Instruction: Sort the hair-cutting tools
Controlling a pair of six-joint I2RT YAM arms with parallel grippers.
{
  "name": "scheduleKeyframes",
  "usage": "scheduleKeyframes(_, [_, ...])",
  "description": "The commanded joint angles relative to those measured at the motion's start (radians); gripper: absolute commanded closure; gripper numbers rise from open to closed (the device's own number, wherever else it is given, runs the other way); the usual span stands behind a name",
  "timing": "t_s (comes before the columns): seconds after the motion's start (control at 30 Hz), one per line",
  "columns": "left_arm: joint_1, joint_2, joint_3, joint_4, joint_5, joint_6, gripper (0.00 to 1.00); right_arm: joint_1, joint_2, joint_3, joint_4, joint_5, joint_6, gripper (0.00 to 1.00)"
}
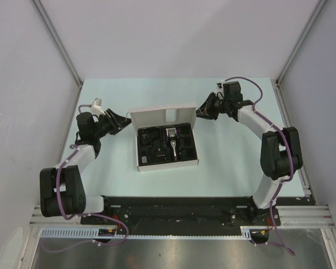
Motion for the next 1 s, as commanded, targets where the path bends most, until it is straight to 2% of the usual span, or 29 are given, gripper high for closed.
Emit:
scheduleKeyframes(0.0, [-0.041,-0.062,-0.035,0.034,0.026,-0.039,0.57,0.033,-0.054,-0.031,-0.056,0.028,-0.023,0.84])
scheduleKeyframes(0.7, [-0.041,-0.124,-0.167,0.005,-0.058,-0.071,0.57,0.049,-0.096,-0.115,-0.070,0.083,-0.028,0.84])
scheduleKeyframes(0.9, [-0.039,-0.153,-0.182,-0.099,-0.150,-0.052,0.57,0.047,-0.120,-0.120,-0.134,0.184,-0.054,0.84])
scheduleKeyframes(0.97, [-0.041,-0.174,-0.178,-0.194,-0.248,-0.022,0.59,0.050,-0.139,-0.118,-0.154,0.210,-0.063,0.84])
